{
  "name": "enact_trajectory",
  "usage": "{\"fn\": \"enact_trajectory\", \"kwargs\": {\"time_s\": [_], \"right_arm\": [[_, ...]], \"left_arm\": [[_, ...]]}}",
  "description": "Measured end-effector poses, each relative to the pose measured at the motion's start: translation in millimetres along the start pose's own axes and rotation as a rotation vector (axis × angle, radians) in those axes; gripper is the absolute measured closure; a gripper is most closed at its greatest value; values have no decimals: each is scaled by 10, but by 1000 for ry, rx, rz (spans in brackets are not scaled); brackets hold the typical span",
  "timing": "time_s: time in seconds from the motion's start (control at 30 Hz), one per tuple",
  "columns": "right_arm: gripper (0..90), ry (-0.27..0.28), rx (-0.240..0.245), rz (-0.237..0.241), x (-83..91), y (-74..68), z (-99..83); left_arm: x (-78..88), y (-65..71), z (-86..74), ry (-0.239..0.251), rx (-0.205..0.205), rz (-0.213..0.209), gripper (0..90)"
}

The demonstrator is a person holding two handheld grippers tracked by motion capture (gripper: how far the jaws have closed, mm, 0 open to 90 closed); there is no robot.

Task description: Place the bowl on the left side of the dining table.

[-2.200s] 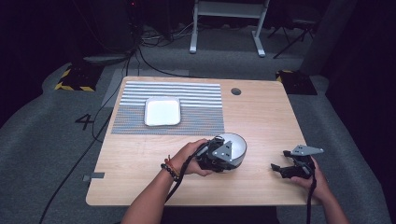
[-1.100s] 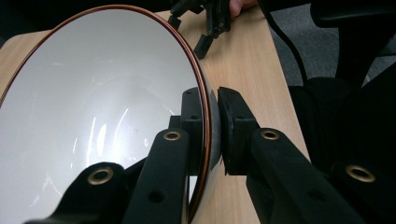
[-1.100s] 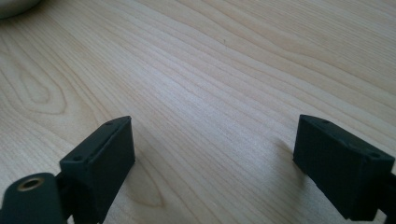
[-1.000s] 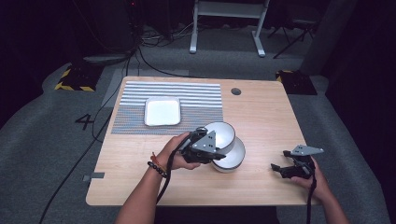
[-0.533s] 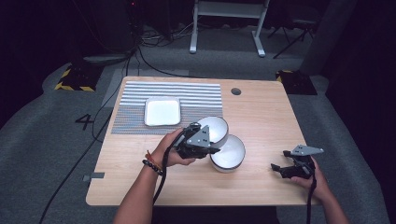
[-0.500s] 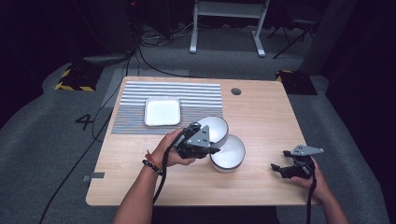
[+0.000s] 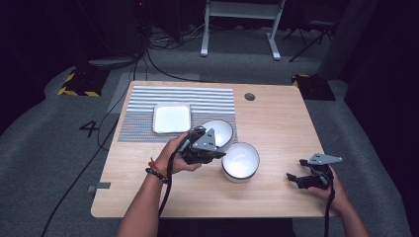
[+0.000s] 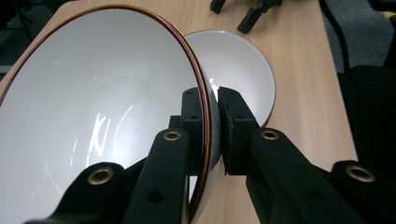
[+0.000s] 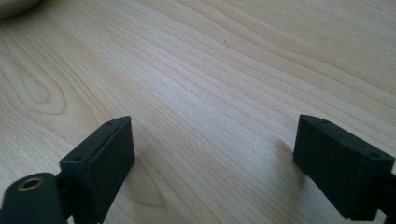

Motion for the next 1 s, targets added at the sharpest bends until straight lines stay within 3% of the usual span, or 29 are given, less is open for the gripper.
{"fn": "enact_trajectory", "kwargs": {"time_s": [0.1, 0.13, 0.27, 0.33, 0.4, 0.5, 0.6, 0.8, 0.87, 1.0], "right_arm": [[127, 0, 0, 0, 0, 0, 0], [127, 0, 0, 0, 0, 0, 0], [127, 0, -1, -1, 1, 0, 0], [127, 1, 1, 0, 0, 1, -1], [127, 0, 2, 0, 1, 2, -1], [127, 0, 0, -1, 1, 1, -1], [127, 0, 0, 0, 0, 0, 0], [127, 0, 1, -2, 1, 1, -1], [127, 0, 0, 0, 1, 1, 0], [127, 0, 0, -1, 1, 1, -1]], "left_arm": [[-9, -33, -44, -20, 23, 21, 813], [-28, -64, -71, -29, 22, 47, 813], [-31, -115, -139, -46, 47, 50, 813], [-26, -155, -172, -49, 56, 77, 813], [-4, -183, -192, -58, 78, 70, 813], [18, -244, -225, -66, 87, 95, 813], [31, -323, -270, -94, 100, 152, 814], [47, -425, -339, -92, 135, 184, 815], [53, -476, -378, -65, 194, 194, 816], [66, -541, -424, -77, 195, 227, 816]]}}
Point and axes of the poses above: each handheld gripper's, and its own axes: x roughly backward along the jaws, z roughly out of its top, y roughly to its right, the point moved 6 cm from there along -x, roughly forward along the jaws, and after that the axes turned 3 degrees about z, right-handed, at the moved point
